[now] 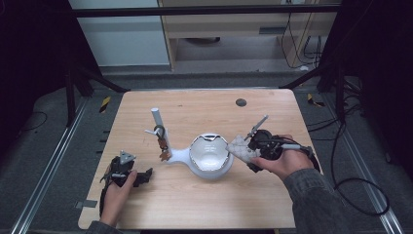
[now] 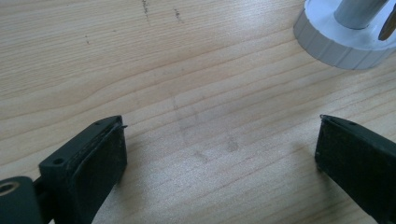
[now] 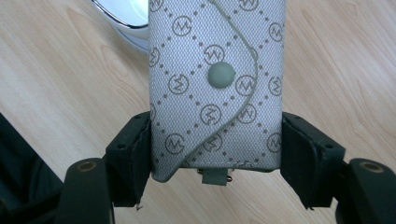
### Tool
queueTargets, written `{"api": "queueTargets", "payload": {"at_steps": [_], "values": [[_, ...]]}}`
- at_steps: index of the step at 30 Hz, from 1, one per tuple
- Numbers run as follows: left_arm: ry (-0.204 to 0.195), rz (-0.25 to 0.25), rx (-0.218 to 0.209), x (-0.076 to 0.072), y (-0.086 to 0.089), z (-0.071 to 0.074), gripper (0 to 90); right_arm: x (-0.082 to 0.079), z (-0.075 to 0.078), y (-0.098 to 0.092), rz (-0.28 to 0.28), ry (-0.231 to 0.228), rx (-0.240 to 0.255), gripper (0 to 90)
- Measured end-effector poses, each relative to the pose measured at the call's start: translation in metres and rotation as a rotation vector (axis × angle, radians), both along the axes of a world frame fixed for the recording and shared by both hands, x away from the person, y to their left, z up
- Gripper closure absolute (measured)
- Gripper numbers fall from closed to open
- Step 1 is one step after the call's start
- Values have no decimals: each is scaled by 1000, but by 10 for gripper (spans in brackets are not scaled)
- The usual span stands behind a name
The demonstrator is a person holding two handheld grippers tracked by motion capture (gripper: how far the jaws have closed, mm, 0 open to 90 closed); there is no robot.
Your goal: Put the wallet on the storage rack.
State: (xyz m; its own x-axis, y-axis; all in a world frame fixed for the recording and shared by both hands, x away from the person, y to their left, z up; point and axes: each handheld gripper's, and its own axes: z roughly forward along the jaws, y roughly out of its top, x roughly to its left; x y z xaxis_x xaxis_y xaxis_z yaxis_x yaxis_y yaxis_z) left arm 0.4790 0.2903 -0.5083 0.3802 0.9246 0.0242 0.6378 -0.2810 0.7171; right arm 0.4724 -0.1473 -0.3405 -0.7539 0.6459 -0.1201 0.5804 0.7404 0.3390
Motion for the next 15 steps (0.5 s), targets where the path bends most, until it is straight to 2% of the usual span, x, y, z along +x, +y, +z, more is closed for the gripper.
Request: {"api": "queueTargets", "payload": {"at_steps": [9, 15], "values": [[2, 2, 1, 0, 0, 0, 13, -1, 4, 19, 42, -11, -2, 317], [2, 2, 1, 0, 0, 0, 13, -2, 2, 34, 71, 5, -2, 317]]}}
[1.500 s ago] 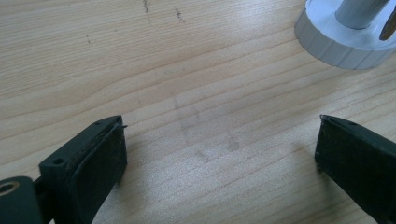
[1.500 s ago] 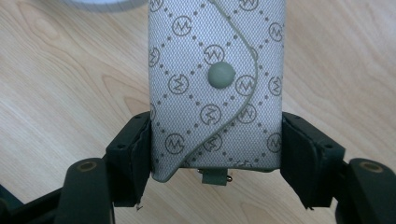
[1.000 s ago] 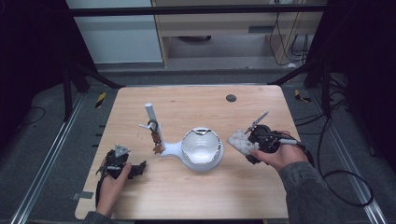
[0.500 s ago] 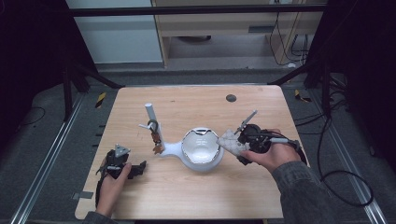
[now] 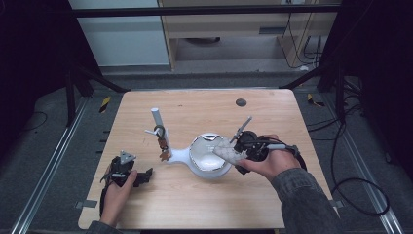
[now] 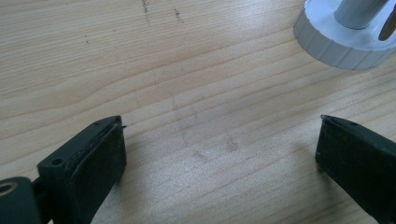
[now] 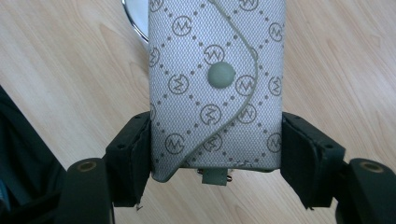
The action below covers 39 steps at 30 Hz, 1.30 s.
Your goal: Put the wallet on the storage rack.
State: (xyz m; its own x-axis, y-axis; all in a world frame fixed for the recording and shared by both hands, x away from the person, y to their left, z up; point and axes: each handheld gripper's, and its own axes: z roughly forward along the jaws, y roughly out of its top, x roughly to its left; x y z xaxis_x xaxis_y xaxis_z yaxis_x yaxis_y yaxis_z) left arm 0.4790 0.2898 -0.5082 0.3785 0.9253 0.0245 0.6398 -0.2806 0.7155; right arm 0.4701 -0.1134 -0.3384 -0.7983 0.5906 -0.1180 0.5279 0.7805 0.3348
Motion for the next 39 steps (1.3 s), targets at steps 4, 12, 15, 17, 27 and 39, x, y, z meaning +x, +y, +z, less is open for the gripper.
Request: {"api": "queueTargets", "payload": {"at_steps": [4, 12, 15, 17, 27, 39], "values": [[0, 0, 0, 0, 0, 0, 12, 2, -4, 10, 21, 16, -10, 317], [0, 0, 0, 0, 0, 0, 12, 8, -14, 30, 53, 36, -35, 317], [0, -1, 0, 0, 0, 0, 12, 11, -18, 40, 69, 54, -54, 316], [0, -2, 0, 0, 0, 0, 12, 13, -20, 44, 66, 59, -60, 316], [2, -4, 1, 0, 0, 0, 12, 21, -24, 52, 63, 74, -74, 316], [2, -6, 1, 0, 0, 0, 12, 28, -27, 55, 57, 85, -79, 314]]}}
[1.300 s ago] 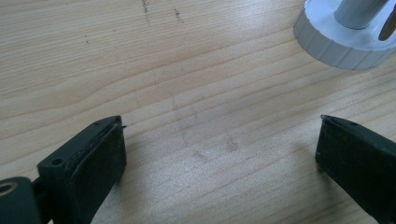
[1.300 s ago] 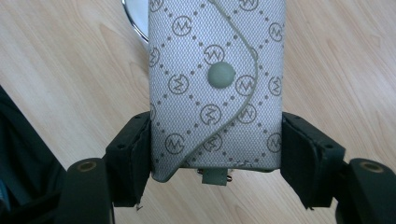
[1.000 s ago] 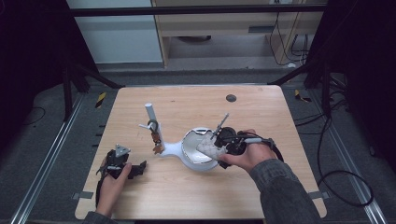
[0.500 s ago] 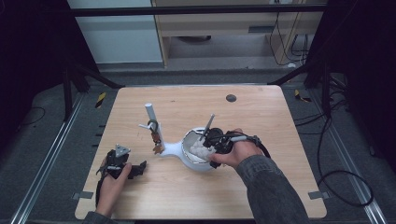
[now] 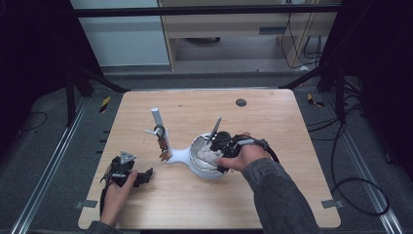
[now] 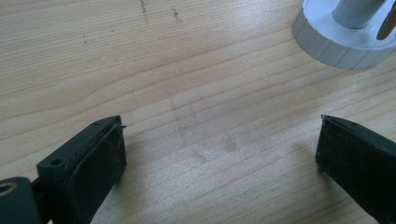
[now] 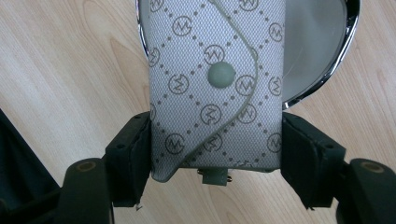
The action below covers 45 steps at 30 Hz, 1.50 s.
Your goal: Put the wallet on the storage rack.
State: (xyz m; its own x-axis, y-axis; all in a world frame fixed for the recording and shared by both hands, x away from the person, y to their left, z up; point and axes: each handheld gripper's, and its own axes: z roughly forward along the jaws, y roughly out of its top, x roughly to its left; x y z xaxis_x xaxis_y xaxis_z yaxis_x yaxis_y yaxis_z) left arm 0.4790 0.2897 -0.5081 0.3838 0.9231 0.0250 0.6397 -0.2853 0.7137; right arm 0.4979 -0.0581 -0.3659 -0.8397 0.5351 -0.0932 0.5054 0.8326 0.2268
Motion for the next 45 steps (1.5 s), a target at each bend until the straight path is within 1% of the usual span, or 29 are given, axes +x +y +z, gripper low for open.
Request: {"api": "queueTargets", "payload": {"at_steps": [4, 8, 13, 15, 18, 26, 27, 35, 37, 40, 44, 45], "values": [[0, -1, 0, 0, 0, 0, 11, 1, -1, 2, 0, -4, 4, 313], [0, -1, 0, 0, 0, 0, 12, 3, -2, 5, -1, 2, -7, 312], [1, -1, 0, 0, 0, 0, 11, 5, -3, 8, 0, 0, -16, 312], [0, -2, 0, 0, 0, 0, 12, 6, -4, 9, 9, -5, -17, 311], [1, -3, 0, 0, 0, 0, 12, 6, -3, 10, 0, -6, -20, 311], [0, -5, 0, 0, 0, 0, 12, 9, -3, 11, 3, -15, -26, 311], [0, -5, 0, 0, 0, 0, 11, 9, -4, 11, -5, -12, -25, 310], [0, -7, 0, 0, -1, 0, 12, 12, -5, 12, -6, -19, -30, 310], [0, -8, 1, 0, -1, 0, 12, 12, -6, 13, -11, -14, -31, 310], [0, -9, 0, 0, -1, 0, 12, 13, -7, 14, -2, -15, -37, 310], [0, -10, 1, 0, -1, 0, 12, 13, -8, 15, -9, -11, -32, 309], [0, -10, 1, 0, -1, 0, 12, 13, -8, 16, -10, -9, -39, 309]]}}
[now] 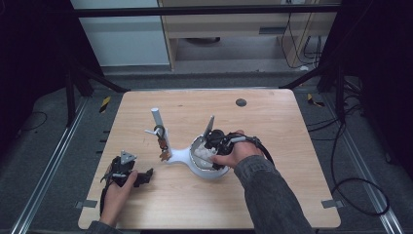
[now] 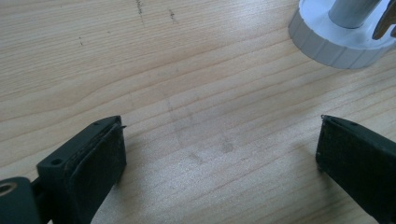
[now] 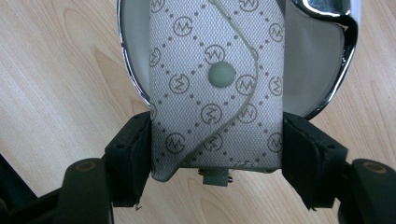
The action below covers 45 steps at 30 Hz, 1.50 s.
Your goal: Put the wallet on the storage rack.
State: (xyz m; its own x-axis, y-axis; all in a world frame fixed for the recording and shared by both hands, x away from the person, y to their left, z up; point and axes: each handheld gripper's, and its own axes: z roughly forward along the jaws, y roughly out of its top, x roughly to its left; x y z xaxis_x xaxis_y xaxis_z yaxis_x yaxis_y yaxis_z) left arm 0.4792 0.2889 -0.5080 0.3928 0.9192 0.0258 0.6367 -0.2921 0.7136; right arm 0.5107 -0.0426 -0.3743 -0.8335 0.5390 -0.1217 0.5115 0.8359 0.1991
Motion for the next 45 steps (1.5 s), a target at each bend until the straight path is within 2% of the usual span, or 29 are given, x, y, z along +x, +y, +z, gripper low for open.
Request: {"api": "queueTargets", "payload": {"at_steps": [31, 35, 37, 45], "values": [[-2, -2, -3, 0, -1, 0, 12, 7, -9, 8, 0, 19, 10, 305], [-2, -2, -3, 0, -1, 0, 13, 8, -9, 11, -5, 8, 29, 280], [-1, -3, -3, 0, -1, 0, 13, 9, -7, 13, -17, -7, 63, 180], [0, -4, -2, 0, -1, 0, 12, 9, -4, 10, -23, -8, 82, 188]]}}
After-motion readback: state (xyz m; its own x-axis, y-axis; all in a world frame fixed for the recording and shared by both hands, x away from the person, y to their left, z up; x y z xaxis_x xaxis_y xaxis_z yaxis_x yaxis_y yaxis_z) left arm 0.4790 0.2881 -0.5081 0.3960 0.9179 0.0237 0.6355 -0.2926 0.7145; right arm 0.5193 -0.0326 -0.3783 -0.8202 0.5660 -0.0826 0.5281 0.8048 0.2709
